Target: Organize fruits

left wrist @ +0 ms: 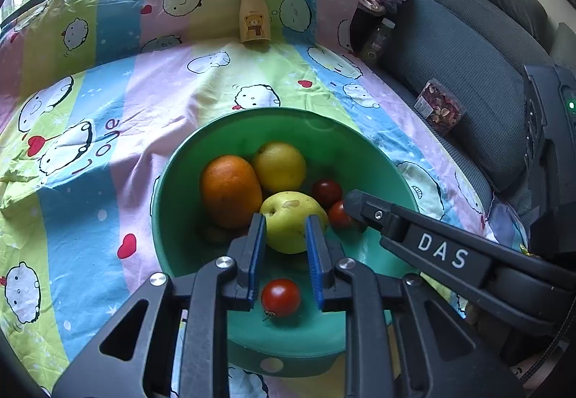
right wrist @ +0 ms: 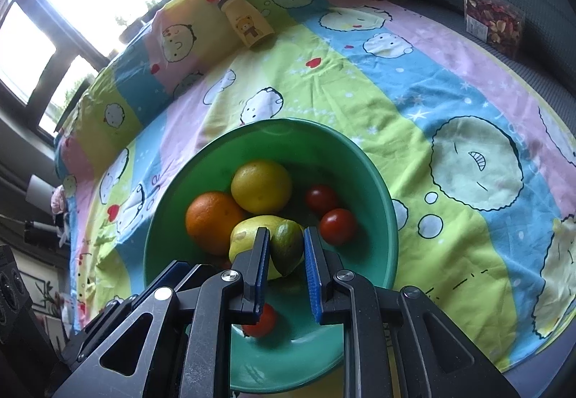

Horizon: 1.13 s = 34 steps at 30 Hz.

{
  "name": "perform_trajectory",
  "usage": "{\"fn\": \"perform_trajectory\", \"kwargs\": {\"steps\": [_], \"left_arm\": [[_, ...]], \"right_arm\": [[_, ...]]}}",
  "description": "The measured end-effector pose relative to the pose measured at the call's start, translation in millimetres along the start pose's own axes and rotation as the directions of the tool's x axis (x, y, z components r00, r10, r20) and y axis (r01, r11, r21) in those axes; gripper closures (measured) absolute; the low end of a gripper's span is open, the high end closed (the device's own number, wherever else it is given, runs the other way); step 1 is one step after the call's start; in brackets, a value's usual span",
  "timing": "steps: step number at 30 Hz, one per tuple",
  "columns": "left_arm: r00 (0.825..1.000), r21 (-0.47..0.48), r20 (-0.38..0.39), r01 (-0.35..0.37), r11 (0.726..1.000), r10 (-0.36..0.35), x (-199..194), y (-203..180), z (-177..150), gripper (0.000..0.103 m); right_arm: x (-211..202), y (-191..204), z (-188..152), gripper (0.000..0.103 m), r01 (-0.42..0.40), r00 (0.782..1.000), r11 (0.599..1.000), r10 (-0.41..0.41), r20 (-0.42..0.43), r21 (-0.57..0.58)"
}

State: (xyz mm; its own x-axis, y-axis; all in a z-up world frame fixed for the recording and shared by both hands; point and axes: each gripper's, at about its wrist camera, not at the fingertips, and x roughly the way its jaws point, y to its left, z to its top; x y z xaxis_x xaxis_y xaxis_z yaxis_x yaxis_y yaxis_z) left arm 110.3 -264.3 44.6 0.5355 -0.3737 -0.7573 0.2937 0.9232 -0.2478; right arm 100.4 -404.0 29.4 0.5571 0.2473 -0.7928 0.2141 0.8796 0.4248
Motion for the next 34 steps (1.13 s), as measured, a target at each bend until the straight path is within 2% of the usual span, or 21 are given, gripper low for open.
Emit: {"fn": "perform_trajectory", "kwargs": {"steps": [5,8,10,14,18,34], "left_arm": [[1.0,-0.014,0.013,0.002,1.0,-0.002,-7.4,1.9,0.6,0.045],[1.0,-0.019,0.021,-0.009,1.0,0.009,-13.1,3.4,1.5,0.027],[1.0,-0.025,0.026,-0.004,1.0,0.005,-18.6,5.2,2.4,0.021],[0.998,-0.034,0.049,-0.024,0.999,0.025,-30.9,8.2,3.5,0.006],[0.997,-0.042,0.063,-0.032,0.999,0.035,-39.4,11.5,3.1,0.002],[0.998,-0.035,0.065,-0.024,0.999,0.027,-48.5,14.4,1.3,0.001]], "right_arm": [[-6.3,0.5,0.7,0.08,0.003,1.0,1.0,-0.003,0.024,0.003],[-12.1,0.4,0.9,0.064,0.014,0.999,1.0,-0.014,0.047,0.003],[-18.9,1.3,0.5,0.051,0.024,0.997,1.0,-0.024,0.074,-0.002],[-34.0,2.2,-1.0,0.04,0.021,0.991,1.0,-0.02,0.132,-0.007],[-41.4,4.7,-1.2,0.034,0.014,0.988,1.0,-0.011,0.157,-0.014],[-46.4,10.6,-2.9,0.033,0.025,0.985,0.999,-0.019,0.172,-0.031]]}}
